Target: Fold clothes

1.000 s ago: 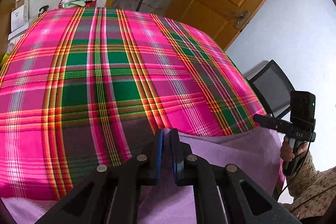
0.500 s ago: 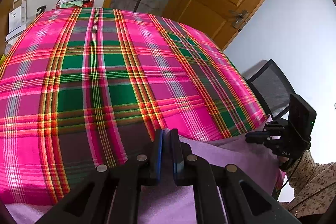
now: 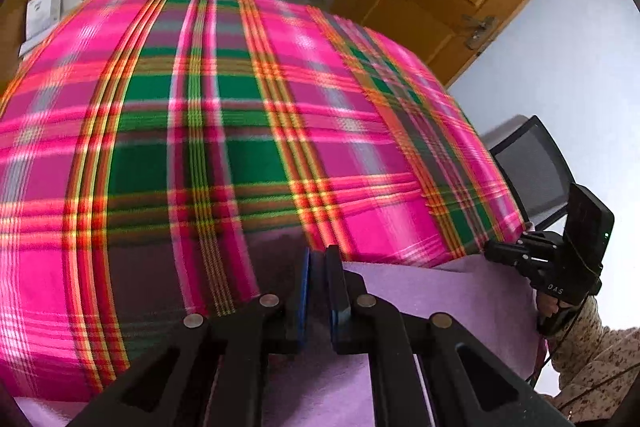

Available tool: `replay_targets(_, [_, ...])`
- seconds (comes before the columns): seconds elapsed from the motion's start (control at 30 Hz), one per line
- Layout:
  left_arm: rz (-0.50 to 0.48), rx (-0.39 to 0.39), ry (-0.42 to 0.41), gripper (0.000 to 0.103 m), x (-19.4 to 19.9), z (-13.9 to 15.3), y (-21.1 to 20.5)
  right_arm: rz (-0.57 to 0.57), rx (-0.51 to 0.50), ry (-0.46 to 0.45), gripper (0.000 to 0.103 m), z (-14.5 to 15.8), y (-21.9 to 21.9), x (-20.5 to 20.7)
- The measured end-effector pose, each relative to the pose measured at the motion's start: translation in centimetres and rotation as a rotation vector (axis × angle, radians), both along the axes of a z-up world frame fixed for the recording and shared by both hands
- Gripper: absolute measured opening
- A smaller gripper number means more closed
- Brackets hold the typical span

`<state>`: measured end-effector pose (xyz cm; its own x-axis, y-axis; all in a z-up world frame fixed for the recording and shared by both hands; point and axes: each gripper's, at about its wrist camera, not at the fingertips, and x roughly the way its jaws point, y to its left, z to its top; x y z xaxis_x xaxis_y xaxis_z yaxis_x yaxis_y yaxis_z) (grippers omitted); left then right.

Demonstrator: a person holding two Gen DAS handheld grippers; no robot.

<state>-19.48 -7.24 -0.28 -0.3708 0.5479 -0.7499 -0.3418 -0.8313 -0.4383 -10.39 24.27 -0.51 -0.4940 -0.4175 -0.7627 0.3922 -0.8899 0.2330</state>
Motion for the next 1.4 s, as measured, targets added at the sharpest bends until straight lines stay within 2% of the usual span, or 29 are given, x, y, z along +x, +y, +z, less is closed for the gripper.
replay_targets(0.13, [0.026,-0.014,-0.014,0.011,-0.2,-0.3,-0.3,-0.063,-0.062,0.003,0.016,0.9,1.9,0.5])
replay_targets(0.23, [0.056,-0.022,-0.01,0.011,0.2,0.3,-0.8,-0.105,-0.052,0.043,0.019,2.0,3.4,1.8])
replay_targets(0.33, [0.078,-0.017,0.0,0.011,1.1,1.1,-1.2,-0.145,-0.019,0.052,0.032,2.4,5.1,3.0])
replay_targets(0.37, [0.081,-0.021,0.005,0.011,1.4,1.3,-1.2,-0.16,-0.005,0.05,0.034,2.4,5.6,3.3])
replay_targets(0.53, [0.086,-0.031,0.017,0.015,2.6,2.1,-0.5,-0.187,0.054,0.026,0.034,1.9,8.3,4.3])
replay_targets(0.67, [0.101,-0.035,0.027,0.015,3.2,2.7,0.2,-0.138,0.114,-0.008,0.034,0.9,8.8,4.5])
replay_targets(0.8, [0.102,-0.04,0.023,0.016,3.8,2.8,1.2,-0.071,0.165,0.009,0.034,0.6,8.4,5.1])
replay_targets(0.9, [0.108,-0.05,0.011,0.016,3.8,2.3,1.6,-0.057,0.161,0.014,0.034,0.6,8.5,5.3])
replay_targets(0.93, [0.111,-0.052,0.007,0.016,3.7,2.2,1.6,-0.056,0.157,0.016,0.034,0.5,8.7,5.4])
replay_targets(1.0, [0.117,-0.055,0.001,0.016,3.7,1.9,1.7,-0.062,0.172,0.022,0.023,0.4,8.8,5.5])
replay_targets(1.03, [0.12,-0.057,-0.003,0.016,3.7,1.7,1.7,-0.064,0.181,0.027,0.014,0.4,8.9,5.5])
replay_targets(1.13, [0.129,-0.062,-0.013,0.016,3.6,1.2,1.8,-0.056,0.165,0.037,0.005,0.6,9.0,5.9])
replay_targets(1.23, [0.138,-0.067,-0.023,0.016,3.6,0.8,1.9,-0.069,0.167,0.059,0.003,0.9,9.2,6.2])
replay_targets(1.4, [0.152,-0.072,-0.036,0.016,3.5,0.1,2.0,-0.16,0.195,0.076,0.0,1.2,10.4,5.8])
